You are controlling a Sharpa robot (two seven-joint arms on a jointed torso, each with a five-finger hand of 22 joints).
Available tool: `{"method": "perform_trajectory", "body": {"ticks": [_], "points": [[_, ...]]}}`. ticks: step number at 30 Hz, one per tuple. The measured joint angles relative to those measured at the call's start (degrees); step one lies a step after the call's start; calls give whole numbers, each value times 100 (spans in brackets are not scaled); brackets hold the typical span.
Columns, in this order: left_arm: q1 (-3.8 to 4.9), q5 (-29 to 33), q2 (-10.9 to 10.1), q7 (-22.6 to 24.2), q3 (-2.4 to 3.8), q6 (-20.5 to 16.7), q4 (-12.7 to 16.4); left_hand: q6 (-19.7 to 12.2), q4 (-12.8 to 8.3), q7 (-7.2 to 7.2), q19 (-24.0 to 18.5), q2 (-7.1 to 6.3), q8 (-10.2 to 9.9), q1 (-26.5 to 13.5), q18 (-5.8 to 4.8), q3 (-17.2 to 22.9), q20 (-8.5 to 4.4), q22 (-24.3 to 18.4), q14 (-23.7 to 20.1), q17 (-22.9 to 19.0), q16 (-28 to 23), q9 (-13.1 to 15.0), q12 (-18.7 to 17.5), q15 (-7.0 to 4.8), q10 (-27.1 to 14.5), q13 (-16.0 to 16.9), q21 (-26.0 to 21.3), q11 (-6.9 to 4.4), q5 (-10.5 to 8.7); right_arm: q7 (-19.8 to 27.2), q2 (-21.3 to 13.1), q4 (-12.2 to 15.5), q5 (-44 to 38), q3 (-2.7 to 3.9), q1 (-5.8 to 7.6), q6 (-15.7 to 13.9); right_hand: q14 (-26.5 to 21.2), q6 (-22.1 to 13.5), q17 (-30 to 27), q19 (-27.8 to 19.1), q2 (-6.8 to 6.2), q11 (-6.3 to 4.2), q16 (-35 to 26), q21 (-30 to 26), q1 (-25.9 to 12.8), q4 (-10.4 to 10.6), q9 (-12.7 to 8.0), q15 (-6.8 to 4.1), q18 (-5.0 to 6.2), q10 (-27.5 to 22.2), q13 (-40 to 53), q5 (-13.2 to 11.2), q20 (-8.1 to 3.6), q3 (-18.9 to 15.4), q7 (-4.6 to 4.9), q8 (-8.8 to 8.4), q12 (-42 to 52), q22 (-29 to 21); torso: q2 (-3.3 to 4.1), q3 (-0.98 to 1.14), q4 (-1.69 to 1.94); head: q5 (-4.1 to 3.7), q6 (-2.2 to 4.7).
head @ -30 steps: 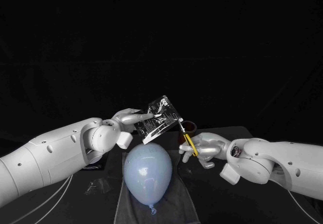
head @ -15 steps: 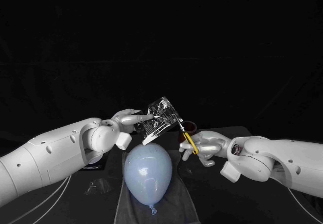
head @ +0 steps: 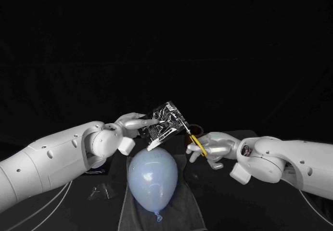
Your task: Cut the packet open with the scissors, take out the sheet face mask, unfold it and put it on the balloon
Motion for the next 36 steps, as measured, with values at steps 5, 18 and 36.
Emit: {"method": "perform_trajectory", "body": {"ticks": [5, 18, 36], "points": [[-2, -20, 0, -11, -1, 44, 1, -1, 0, -1, 0, -7, 0, -7, -2, 0, 0, 0, 1, 0, 0, 0, 0, 0, 0, 0, 0, 0, 0, -17, -2, -15, 0, 0, 12, 64, 0, -21, 0, -8, -81, 7, 0, -24, -37, 1, -4, 0, 39, -13, -96, 0, 8, 109, -17, -7, -1, 1, 0, -1, -1, 5, -13], [-2, -63, -7, -19, -1, 104, -4, -21, -16, -3, 20, -30, 1, -30, -7, 15, -21, 0, 1, 5, 0, 0, -3, 1, -1, -1, 0, 1, 0, -33, -11, -47, 15, 0, 33, 86, -1, 853, -5, 205, 202, -207, 90, 432, 230, -59, 232, -271, 36, 937, 46, 0, -222, 8, -168, 655, 678, 5, -1, -3, -3, -31, -19], [-2, -84, -9, -25, 0, 112, -6, -29, -15, -7, 20, -56, 31, -55, -13, 15, -21, 0, 3, 5, 0, 0, -4, 4, 18, 4, -1, 22, -11, -24, 45, -74, 20, -3, 34, -12, -24, 1045, 0, 422, 866, -671, 178, 778, 589, -78, 1429, -726, -57, 1114, 2999, 1, -652, -779, -635, 1891, 3142, 0, -2, -4, -1, -46, -22]]}}
